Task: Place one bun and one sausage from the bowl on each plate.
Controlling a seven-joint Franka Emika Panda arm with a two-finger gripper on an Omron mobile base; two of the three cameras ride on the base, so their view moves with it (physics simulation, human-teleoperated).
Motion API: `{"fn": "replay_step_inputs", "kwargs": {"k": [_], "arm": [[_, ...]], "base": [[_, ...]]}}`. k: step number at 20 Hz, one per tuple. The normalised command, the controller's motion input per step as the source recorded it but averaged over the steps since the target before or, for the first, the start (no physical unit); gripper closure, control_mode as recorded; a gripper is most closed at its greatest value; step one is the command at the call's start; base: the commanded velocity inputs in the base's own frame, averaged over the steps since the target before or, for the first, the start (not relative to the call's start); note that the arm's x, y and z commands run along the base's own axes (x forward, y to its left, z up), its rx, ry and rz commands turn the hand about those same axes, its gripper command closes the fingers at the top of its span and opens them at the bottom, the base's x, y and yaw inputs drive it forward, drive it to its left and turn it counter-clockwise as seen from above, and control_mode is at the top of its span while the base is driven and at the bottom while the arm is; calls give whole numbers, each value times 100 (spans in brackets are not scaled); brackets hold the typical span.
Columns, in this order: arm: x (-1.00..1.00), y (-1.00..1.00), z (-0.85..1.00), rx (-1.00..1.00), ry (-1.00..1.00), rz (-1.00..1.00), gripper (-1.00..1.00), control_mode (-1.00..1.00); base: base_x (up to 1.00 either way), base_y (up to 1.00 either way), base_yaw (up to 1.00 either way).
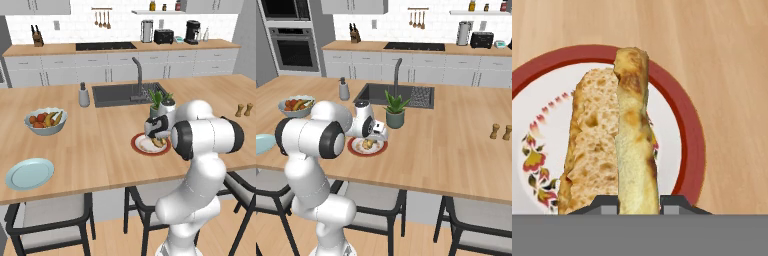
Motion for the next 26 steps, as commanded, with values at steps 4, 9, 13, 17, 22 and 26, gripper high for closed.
{"fn": "replay_step_inputs", "kwargs": {"k": [4,9,13,17,22,26], "arm": [[33,0,-28,0,0,0,100,-100],[23,0,-25,0,0,0,100,-100],[4,0,-7,0,0,0,100,-100],[0,0,0,0,0,0,100,-100],[0,0,0,0,0,0,-100,-100],[0,0,0,0,0,0,-100,-100]], "base": [[0,0,0],[0,0,0],[0,0,0],[0,0,0],[0,0,0],[0,0,0]]}}
